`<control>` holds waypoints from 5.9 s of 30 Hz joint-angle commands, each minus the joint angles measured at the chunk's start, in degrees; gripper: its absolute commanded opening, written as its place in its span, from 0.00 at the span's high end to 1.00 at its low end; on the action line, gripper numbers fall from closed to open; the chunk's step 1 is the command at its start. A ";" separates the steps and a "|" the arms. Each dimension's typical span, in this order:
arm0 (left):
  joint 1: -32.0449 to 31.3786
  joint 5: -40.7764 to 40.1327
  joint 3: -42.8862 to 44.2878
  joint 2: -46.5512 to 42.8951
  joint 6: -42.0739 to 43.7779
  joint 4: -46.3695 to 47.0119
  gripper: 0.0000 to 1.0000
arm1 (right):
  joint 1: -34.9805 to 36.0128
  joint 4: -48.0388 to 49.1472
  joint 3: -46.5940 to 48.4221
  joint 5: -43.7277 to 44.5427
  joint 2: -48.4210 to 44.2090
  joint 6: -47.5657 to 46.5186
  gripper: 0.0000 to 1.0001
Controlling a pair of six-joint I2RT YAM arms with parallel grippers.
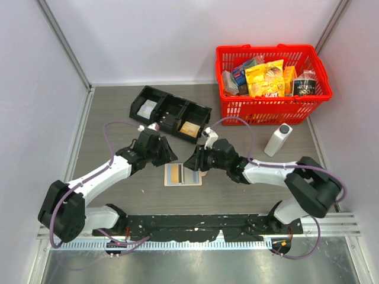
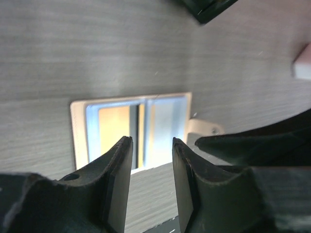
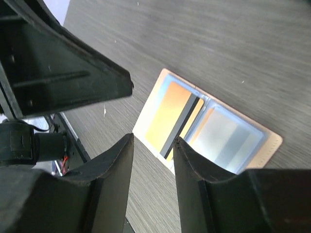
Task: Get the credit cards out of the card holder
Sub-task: Remove the credit card from the card holder.
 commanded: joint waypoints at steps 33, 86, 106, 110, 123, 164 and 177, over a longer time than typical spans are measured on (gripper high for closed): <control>-0.27 1.78 -8.94 11.22 -0.23 -2.12 0.79 | -3.85 16.52 4.02 -17.87 22.84 13.97 0.73; -29.61 -20.80 -8.32 -19.63 53.78 24.93 0.21 | -13.70 -27.50 14.04 -10.05 -14.07 14.84 0.99; -35.33 -27.57 -14.31 -6.72 79.65 55.71 0.34 | -13.70 -27.24 15.09 -9.17 -18.03 18.89 0.99; -36.22 -29.32 -14.39 -4.26 81.59 58.43 0.38 | -13.70 -26.88 14.83 -9.08 -18.47 19.59 0.99; -38.85 -35.13 -14.57 -0.91 83.62 63.37 1.00 | -13.78 -22.25 13.43 -9.26 -19.44 20.39 0.96; -4.76 36.41 -7.63 -17.70 28.51 38.66 1.00 | -16.33 -33.12 17.38 -33.02 -21.81 -41.49 0.47; -3.17 37.20 -8.24 -18.75 28.33 37.08 1.00 | -17.12 -32.25 16.41 -36.23 -23.13 -41.58 0.46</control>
